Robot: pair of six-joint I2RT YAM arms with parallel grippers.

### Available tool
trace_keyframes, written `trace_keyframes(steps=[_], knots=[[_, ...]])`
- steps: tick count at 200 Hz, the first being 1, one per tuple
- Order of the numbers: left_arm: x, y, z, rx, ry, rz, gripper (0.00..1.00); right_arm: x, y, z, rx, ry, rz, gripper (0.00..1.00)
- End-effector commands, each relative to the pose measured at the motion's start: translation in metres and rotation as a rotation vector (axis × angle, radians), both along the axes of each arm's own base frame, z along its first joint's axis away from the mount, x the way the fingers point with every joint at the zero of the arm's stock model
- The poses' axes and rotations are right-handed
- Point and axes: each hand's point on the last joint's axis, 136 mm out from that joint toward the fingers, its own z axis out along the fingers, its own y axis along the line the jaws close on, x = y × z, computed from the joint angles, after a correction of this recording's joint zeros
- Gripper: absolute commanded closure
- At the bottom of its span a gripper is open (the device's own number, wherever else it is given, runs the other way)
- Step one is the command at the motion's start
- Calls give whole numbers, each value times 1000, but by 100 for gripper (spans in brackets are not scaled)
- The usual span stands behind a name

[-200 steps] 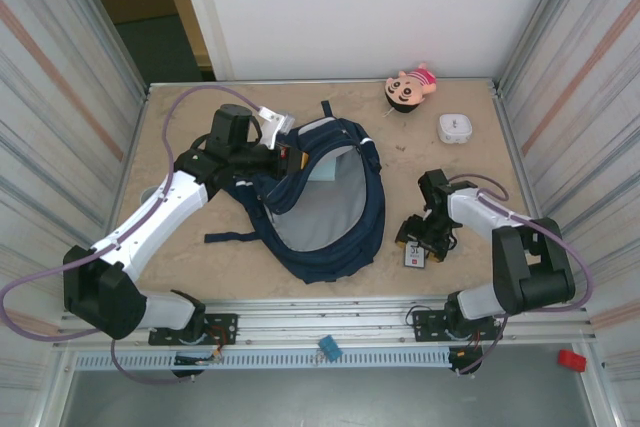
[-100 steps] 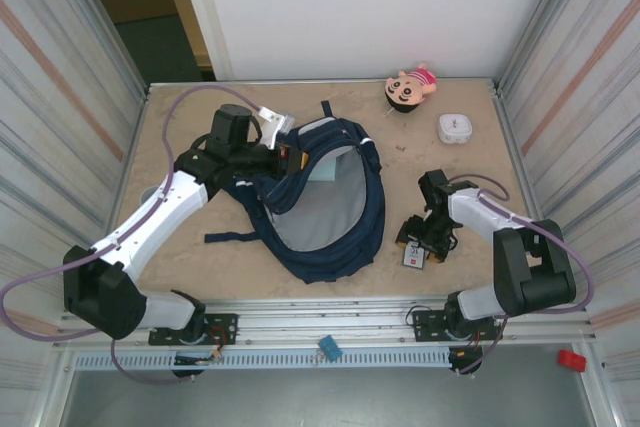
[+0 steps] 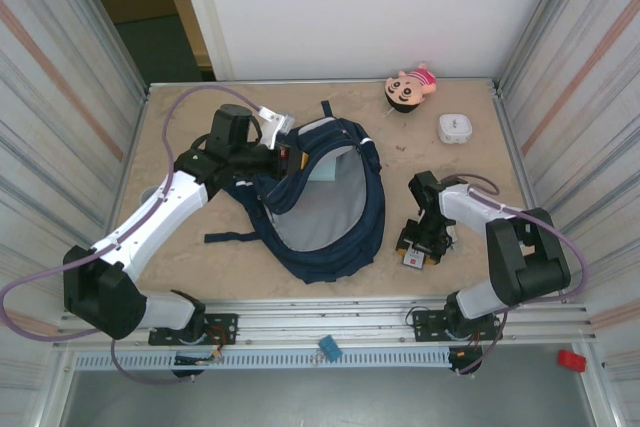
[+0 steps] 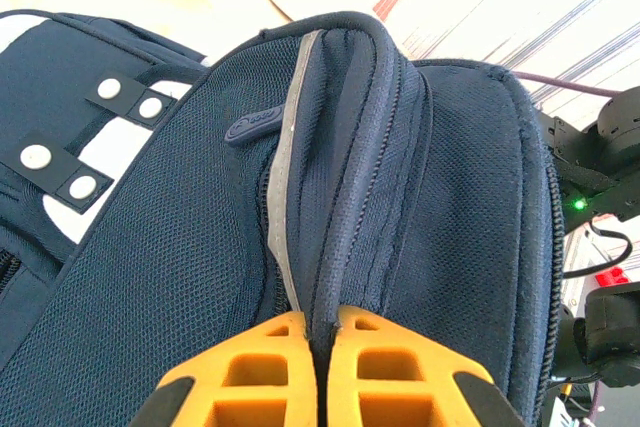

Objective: Pack books, pencil case, and school supplies into a backpack

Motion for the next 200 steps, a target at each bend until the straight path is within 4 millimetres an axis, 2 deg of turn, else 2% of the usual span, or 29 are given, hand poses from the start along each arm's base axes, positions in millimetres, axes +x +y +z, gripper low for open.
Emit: trace_keyframes(steps=[1,31,59,80,113,140,159,168,186,200], knots=[[1,1,32,-57,-97,7,100,10,-6,3,-48,-57,18,49],[1,0,33,-65,-97,5,100,26,-1,42,-4,-216,-1,47],[1,-1,33,-72,-96,3,100,40,23,84,154,-372,-35,47],[1,-2,34,-79,-97,1,100,49,55,114,307,-469,-21,46],[1,-2,37,-85,-104,-1,100,59,118,158,490,-590,77,46],[0,-2,38,-86,-107,-4,100,65,163,172,630,-604,111,46],[-1,-2,39,-85,-109,-6,100,68,185,171,676,-579,124,44],[-1,-1,40,-85,-112,-5,100,70,192,168,679,-568,134,40],[-1,0,41,-82,-118,-4,100,72,201,162,673,-553,146,25],[-2,0,40,-78,-117,-5,100,74,200,157,656,-549,139,21]])
